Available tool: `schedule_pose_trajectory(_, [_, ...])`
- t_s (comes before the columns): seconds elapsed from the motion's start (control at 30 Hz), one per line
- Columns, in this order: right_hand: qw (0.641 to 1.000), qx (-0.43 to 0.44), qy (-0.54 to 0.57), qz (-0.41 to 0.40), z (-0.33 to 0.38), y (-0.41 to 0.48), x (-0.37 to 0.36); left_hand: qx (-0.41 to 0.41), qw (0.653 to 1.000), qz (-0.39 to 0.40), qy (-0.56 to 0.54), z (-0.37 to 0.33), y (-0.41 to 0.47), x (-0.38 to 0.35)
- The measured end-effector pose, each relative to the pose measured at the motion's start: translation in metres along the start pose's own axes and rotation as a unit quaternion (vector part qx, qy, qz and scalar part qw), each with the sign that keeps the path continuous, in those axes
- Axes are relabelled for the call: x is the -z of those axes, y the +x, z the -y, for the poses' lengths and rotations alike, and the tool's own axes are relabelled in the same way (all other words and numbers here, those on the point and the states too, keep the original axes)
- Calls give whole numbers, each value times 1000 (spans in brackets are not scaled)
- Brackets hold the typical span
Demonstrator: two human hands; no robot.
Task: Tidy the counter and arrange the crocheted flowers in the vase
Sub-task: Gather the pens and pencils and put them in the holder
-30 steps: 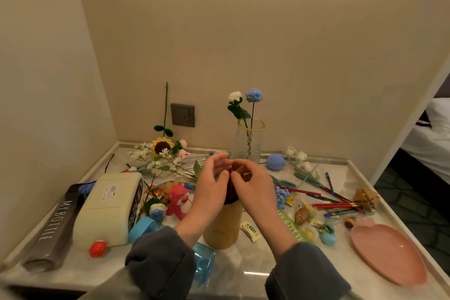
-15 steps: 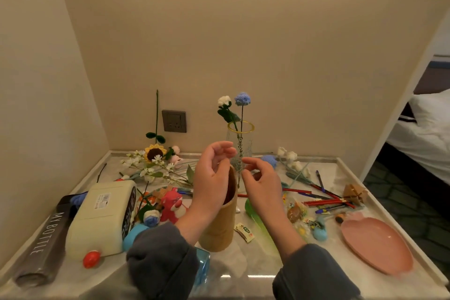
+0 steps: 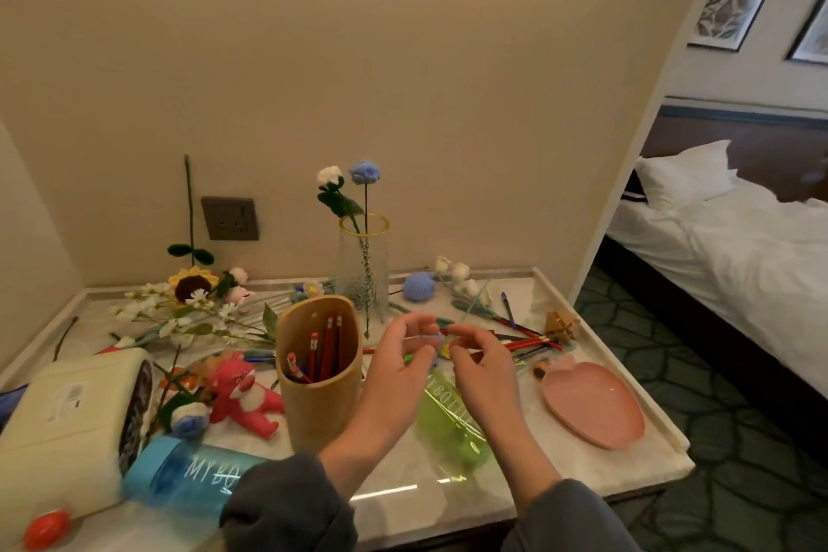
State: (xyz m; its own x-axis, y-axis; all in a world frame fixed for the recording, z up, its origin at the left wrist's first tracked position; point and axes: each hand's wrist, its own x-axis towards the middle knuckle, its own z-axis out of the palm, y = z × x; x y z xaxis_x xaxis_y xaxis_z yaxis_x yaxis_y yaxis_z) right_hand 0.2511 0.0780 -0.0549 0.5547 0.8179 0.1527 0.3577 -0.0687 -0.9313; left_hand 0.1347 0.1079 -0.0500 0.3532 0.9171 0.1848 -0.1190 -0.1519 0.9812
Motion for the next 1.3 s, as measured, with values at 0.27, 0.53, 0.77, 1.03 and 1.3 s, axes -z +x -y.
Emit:
schedule_pose_trajectory(0.27, [998, -12, -24, 62, -41, 74, 15, 113, 989, -92, 8, 36, 54, -35])
schedule_pose_trajectory(0.53, [956, 42, -210, 201, -90, 166, 28, 179, 967, -178, 22, 84, 117, -79])
schedule_pose_trajectory(0.77, [869, 67, -379, 310, -132, 196, 7, 241, 940, -233, 58, 118, 130, -90])
schedule_pose_trajectory(1.03, [843, 140, -414, 313, -146, 207, 1, 270, 931, -207, 130, 126, 140, -99])
schedule_pose_trajectory(1.3, [897, 165, -261, 316, -132, 209, 27, 216, 948, -229, -36, 107, 173, -125])
